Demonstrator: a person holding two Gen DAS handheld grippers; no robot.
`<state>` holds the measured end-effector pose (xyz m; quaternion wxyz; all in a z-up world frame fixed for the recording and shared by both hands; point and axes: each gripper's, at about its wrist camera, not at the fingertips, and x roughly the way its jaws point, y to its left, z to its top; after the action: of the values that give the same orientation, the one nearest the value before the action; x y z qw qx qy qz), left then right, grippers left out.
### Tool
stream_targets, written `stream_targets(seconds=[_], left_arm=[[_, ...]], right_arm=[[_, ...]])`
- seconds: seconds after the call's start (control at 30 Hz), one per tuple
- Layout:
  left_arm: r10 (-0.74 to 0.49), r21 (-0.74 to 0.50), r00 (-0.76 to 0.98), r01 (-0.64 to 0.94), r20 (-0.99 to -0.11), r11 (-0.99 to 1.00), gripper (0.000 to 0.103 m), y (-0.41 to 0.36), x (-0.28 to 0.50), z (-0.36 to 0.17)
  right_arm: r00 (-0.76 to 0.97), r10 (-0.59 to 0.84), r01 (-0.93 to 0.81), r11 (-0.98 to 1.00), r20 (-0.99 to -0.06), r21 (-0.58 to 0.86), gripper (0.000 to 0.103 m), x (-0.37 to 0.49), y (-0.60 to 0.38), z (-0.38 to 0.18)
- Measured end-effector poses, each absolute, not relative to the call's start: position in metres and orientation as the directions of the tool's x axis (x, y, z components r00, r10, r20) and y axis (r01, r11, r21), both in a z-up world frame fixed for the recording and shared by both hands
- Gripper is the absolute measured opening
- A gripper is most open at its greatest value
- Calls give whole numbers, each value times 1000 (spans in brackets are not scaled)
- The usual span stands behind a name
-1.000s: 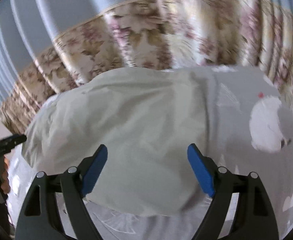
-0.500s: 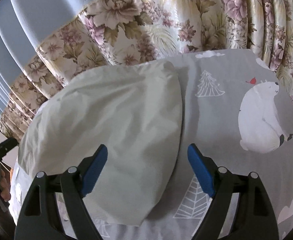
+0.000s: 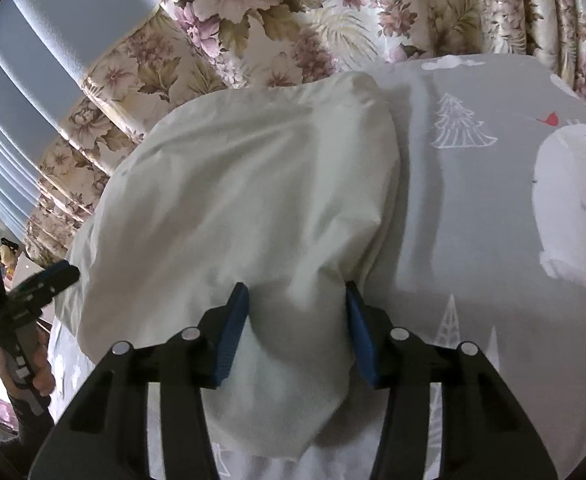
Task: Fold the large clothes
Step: 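Grasp the folded jacket edge with the right tool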
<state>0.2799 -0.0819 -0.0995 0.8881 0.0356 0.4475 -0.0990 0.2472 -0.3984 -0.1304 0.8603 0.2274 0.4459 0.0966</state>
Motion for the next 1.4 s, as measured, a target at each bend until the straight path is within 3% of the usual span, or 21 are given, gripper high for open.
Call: stream_targets(seconds=[0.33,0.43,0.8,1.23,1.27,1.37,1.4], left_arm=[[-128,-10,571,204,-811,979,100,-78,280,-101],[-134,-14,568,209,-812,978,100,-81,279,-100],[-112,12,578,208,-809,978,100,-83,272,-95],[-116,-12,572,182,-812,983,100,-75,278,-95],[-116,-17,571,175,-813,984,100,-76,281,-96],[-110,-23,559,159,-822,987,100,-81,290,-99],[-101,-16,557,155,-825,988,100,-83,293,-100]], right_arm=[[578,382,75,855,-722,513,55,236,-417,-133],[560,464,27,817,-686,575,57,230,-405,-133],[578,461,-15,831,-673,556,58,264,-378,-132],[585,518,-13,776,-624,631,72,269,-377,-137],[587,504,-18,790,-633,613,69,273,-371,-135],[600,463,-14,821,-652,571,36,274,-363,-130],[605,464,-20,821,-647,570,31,272,-363,-127]])
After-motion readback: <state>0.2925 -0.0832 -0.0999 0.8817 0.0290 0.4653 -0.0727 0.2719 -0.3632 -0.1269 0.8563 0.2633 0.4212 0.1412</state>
